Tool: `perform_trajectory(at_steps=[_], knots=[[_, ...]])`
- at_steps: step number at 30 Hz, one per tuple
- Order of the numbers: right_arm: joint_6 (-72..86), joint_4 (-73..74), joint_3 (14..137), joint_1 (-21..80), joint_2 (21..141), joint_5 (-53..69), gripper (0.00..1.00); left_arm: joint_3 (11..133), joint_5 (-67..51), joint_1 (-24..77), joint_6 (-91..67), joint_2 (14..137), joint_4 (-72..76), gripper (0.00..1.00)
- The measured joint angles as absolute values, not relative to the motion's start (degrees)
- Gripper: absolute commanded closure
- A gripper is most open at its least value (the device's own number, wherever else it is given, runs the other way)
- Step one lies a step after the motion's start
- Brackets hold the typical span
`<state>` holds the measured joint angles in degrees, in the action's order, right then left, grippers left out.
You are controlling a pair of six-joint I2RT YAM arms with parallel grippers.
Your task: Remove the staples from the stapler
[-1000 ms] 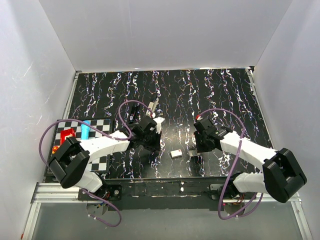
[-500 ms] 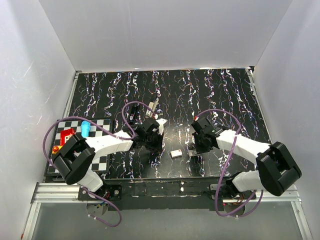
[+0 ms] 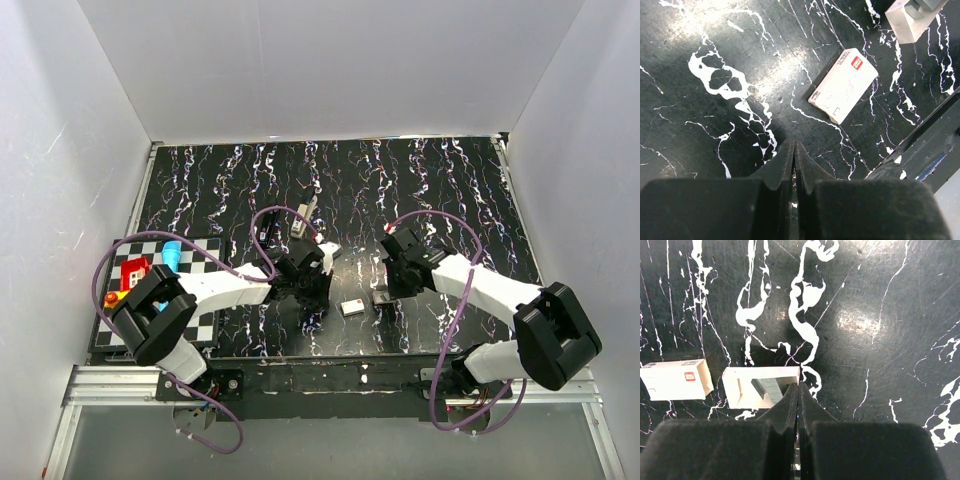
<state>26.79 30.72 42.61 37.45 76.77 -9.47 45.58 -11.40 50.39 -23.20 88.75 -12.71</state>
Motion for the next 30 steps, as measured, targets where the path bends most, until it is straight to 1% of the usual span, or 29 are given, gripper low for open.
perform_trajectory(at_steps=[30], knots=[[28.9, 31.5, 45.7, 42.7, 82.9, -11.7, 0.99, 46.9, -12.2, 53.1, -24.3, 94.0, -9.8, 1.0]])
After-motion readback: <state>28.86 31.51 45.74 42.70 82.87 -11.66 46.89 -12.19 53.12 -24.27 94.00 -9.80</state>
